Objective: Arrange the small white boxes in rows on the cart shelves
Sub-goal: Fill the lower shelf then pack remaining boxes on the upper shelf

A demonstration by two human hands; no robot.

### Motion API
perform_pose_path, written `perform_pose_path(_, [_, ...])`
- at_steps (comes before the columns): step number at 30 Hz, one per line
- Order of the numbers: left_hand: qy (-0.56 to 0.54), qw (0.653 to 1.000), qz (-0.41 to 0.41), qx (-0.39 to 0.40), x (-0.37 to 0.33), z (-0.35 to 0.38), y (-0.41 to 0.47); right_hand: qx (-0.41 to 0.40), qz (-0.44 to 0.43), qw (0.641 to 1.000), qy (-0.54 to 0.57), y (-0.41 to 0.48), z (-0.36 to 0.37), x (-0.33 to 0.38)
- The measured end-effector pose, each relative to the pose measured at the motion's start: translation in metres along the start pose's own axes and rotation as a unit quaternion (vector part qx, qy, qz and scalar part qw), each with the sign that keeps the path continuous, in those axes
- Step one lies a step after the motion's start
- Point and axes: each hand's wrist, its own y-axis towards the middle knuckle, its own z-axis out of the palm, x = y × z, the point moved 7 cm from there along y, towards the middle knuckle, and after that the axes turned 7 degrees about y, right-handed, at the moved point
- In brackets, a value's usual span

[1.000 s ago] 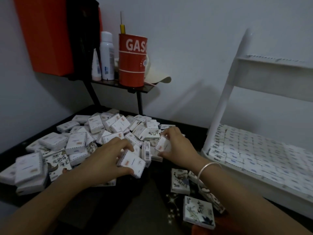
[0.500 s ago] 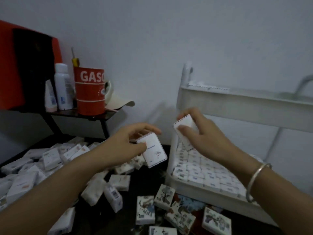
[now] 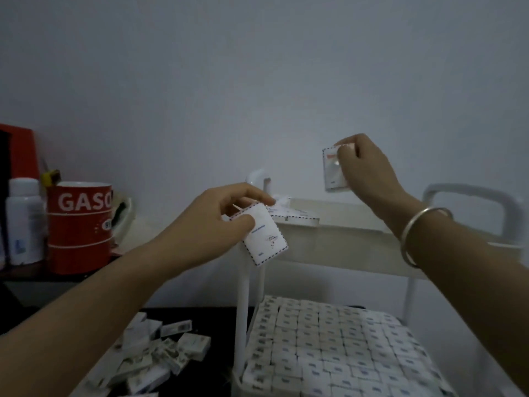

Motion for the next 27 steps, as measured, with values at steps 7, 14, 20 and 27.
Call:
perform_pose_path(7, [0.073, 0.997, 0.014, -0.037, -0.007, -0.019, 0.028, 0.13, 0.032, 0.991, -0.011, 0.005, 0.043, -0.044])
perform_pose_path(14, [0.058, 0.996, 0.001, -0.074, -0.022, -0.031, 0.085, 0.243, 0.06, 0.968, 0.003, -0.005, 0.062, -0.048])
perform_pose_path(20, [0.144, 0.984, -0.004, -0.106, -0.032, -0.008, 0.133, 0.312, 0.097, 0.945, 0.0, -0.013, 0.069, -0.052])
perform_pose_path(27, [0.402, 0.909, 0.03, -0.111, -0.034, 0.038, 0.167, 0.289, 0.191, 0.938, 0.003, -0.011, 0.068, -0.066])
